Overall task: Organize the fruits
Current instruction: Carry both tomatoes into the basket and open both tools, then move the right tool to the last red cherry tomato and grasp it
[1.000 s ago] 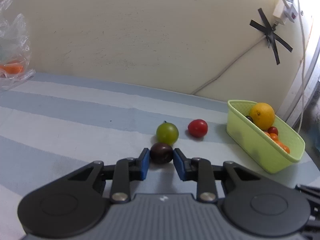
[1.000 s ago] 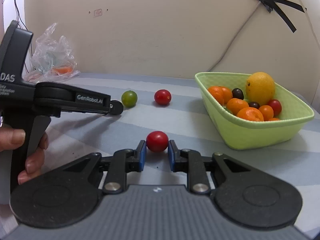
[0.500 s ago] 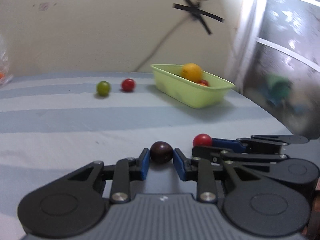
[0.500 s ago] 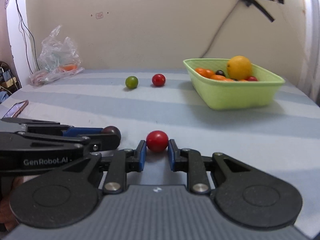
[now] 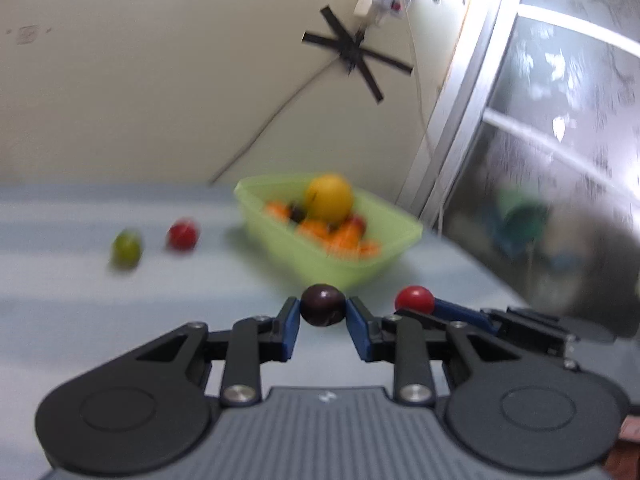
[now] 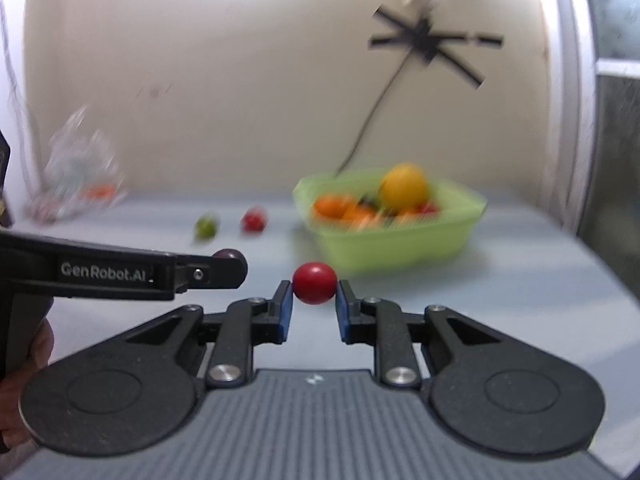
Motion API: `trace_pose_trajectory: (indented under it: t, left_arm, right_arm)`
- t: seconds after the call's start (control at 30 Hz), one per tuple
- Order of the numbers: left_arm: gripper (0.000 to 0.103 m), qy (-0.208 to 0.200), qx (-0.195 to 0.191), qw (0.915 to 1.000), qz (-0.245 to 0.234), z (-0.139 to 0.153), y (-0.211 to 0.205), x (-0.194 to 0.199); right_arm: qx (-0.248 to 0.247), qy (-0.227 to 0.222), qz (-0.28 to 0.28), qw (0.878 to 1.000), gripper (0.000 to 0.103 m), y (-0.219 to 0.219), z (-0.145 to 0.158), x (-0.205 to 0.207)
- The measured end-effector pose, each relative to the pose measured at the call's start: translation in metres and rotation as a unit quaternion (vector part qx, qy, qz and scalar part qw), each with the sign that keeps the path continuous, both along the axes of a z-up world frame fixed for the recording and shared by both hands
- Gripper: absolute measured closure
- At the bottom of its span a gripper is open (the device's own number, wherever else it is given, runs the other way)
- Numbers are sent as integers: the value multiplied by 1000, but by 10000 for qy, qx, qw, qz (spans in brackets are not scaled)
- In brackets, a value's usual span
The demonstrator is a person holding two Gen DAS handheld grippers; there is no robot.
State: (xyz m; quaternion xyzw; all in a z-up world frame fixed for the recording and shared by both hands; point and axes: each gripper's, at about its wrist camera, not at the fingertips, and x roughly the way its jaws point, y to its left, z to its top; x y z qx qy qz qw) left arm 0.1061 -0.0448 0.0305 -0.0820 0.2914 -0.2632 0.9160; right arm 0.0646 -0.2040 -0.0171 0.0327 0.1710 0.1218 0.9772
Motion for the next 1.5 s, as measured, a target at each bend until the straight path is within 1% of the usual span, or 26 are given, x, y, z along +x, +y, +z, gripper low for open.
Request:
trace_pose_trajectory:
  t: [0.07,0.13,0.2,0.3,0.37,0.43,0.53,0.63,0.77,0.83,0.87,1.03,1.1,1.13,1.2,1.23,1.33,1.37,1.4,1.43,1.47,1.5]
  left_arm:
    - [77,12,-65,10000,25,6,-9,26]
    - [77,137,-109,9998,71,7,-20,55]
    - [77,241,-134,9996,91,4,-32,77]
    - [76,362,-56,9992,156,-2,-48,106]
    - [76,421,8,9990,154,-7,-58,119]
    - [76,471,87,9988,130,-12,-70,132]
    - [75,513,166,9985,47,-17,-86,145]
    - [74,485,280,9984,67,-22,-96,148]
    - [74,386,316,9987,102,-21,-92,138]
    - [73,243,426,9987,153,-15,-85,128]
    - [73,155,423,9988,177,-11,-79,121]
    - [73,-198,288,9980,523,1,-30,79]
    - [73,-295,400,9959,749,-2,-7,61]
    - [73,-320,519,9940,910,-6,6,52]
    - [73,-246,708,9903,1172,-16,29,41]
    - [73,-135,805,9880,1308,-23,43,37]
    - [75,272,1110,9769,1808,-44,79,33]
    - [77,299,1046,9771,1827,-48,90,31]
    - [75,297,935,9782,1830,-48,99,28]
    - [74,311,909,9779,1857,-48,105,26]
    - [74,286,958,9770,1886,-48,107,24]
    - [73,262,929,9774,1881,-49,109,22]
  right_arm:
    - [40,-160,-162,9997,78,-10,9,19]
    - [44,-230,-307,9993,78,-19,12,39]
    - [40,-177,-446,9988,78,-27,11,61]
    - [-44,-64,-631,9980,77,-35,6,92]
    - [-62,41,-670,9977,77,-39,1,108]
    - [-97,17,-726,9973,76,-41,0,115]
    - [-161,-88,-796,9967,76,-42,-2,115]
    - [-334,-197,-825,9958,76,-39,-4,113]
    - [-331,-295,-822,9956,76,-39,-3,110]
    - [-309,-307,-812,9957,75,-39,-3,109]
    - [-296,-309,-816,9957,75,-40,-3,108]
    - [-126,-339,-936,9950,75,-45,-4,104]
    - [-34,-346,-961,9948,76,-48,-5,101]
    - [-4,-352,-958,9948,76,-49,-6,100]
    - [16,-361,-967,9947,76,-49,-6,99]
    - [21,-359,-978,9946,76,-49,-7,99]
    - [43,-341,-995,9944,76,-49,-7,100]
    - [23,-335,-1026,9941,76,-48,-6,99]
    - [12,-318,-1072,9937,76,-46,-5,98]
    - [34,-297,-1109,9934,76,-43,-3,95]
    - [121,-279,-1036,9941,76,-40,0,91]
    - [229,-287,-893,9953,76,-36,3,86]
